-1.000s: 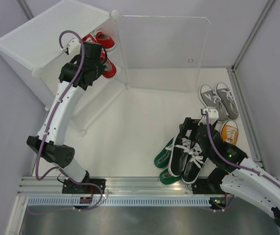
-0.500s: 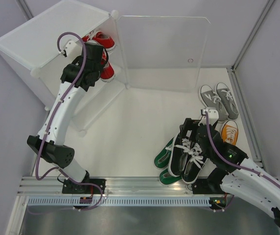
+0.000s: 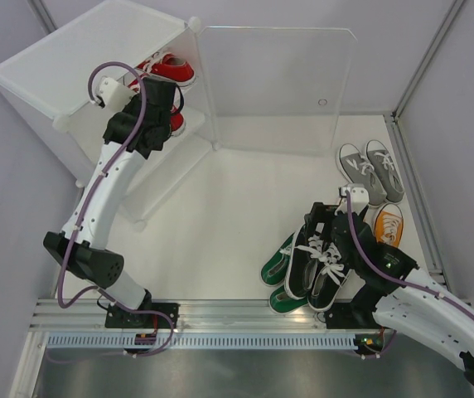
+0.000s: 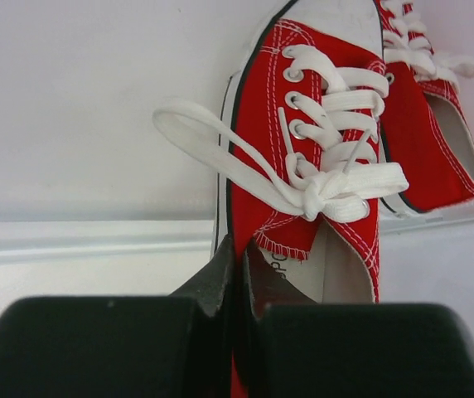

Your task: Place and organize the shoes in the shoe cabinet

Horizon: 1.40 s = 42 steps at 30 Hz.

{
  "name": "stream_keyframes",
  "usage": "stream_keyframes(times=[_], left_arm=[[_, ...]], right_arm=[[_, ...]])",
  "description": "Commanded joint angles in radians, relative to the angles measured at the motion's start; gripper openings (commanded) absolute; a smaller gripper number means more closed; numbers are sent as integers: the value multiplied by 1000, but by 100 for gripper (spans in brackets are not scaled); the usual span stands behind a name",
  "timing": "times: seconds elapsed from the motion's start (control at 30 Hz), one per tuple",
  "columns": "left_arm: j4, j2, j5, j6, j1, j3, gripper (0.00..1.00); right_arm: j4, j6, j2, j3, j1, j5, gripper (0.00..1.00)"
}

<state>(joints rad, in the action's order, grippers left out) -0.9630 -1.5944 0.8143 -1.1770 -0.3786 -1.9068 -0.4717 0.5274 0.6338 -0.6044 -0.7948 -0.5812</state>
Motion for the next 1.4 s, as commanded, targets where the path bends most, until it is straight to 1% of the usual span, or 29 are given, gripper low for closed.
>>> stream_keyframes(times=[0.0, 0.17, 0.2, 0.23, 0.27, 0.3, 0.33, 0.5, 0.57, 0.63, 0.9, 1.0, 1.03, 1.1, 1.13, 1.2, 1.23, 1.3, 1.37], left_arm=[[86, 13, 201, -64, 29, -44, 2], [144, -25, 240, -7, 29, -77, 2], [170, -38, 240, 19, 29, -84, 2], [200, -45, 237, 89, 29, -86, 2], [242, -50, 232, 126, 30, -86, 2], [303, -58, 224, 157, 29, -86, 2], [319, -70, 223, 175, 29, -89, 4], [357, -99, 237, 192, 30, -107, 6], [375, -116, 247, 212, 30, -109, 9], [400, -127, 253, 227, 30, -109, 11], [487, -168, 264, 263, 41, -121, 11], [495, -173, 253, 283, 40, -126, 26], [494, -164, 249, 289, 40, -121, 36], [497, -148, 227, 295, 40, -100, 45], [497, -130, 220, 300, 40, -91, 52], [497, -107, 197, 304, 40, -58, 59], [497, -81, 188, 306, 40, -45, 66], [497, -56, 145, 313, 38, -14, 74], [497, -27, 96, 336, 37, -3, 78]], right_arm=[[13, -3, -9, 12, -3, 0, 96], [16, -4, -16, 18, -3, 6, 96], [15, -4, -17, 20, -3, 6, 96], [19, -6, -17, 20, -3, 7, 96], [19, -4, -20, 23, -3, 7, 96], [19, -7, -19, 25, -3, 7, 96], [21, -6, -20, 26, -3, 12, 96], [25, -6, -14, 34, -3, 15, 96], [27, -6, -13, 37, -3, 17, 96], [31, -7, -13, 38, -3, 20, 96], [39, -10, -8, 45, -3, 26, 96], [38, -12, -3, 41, -3, 32, 96], [39, -13, -2, 41, -3, 37, 96], [42, -15, -2, 43, -3, 38, 96], [44, -17, -2, 43, -3, 43, 96], [42, -18, 1, 41, -1, 44, 96], [44, -18, 1, 41, -3, 50, 96], [44, -20, 1, 41, -3, 55, 96], [44, -21, 1, 41, -3, 57, 95]])
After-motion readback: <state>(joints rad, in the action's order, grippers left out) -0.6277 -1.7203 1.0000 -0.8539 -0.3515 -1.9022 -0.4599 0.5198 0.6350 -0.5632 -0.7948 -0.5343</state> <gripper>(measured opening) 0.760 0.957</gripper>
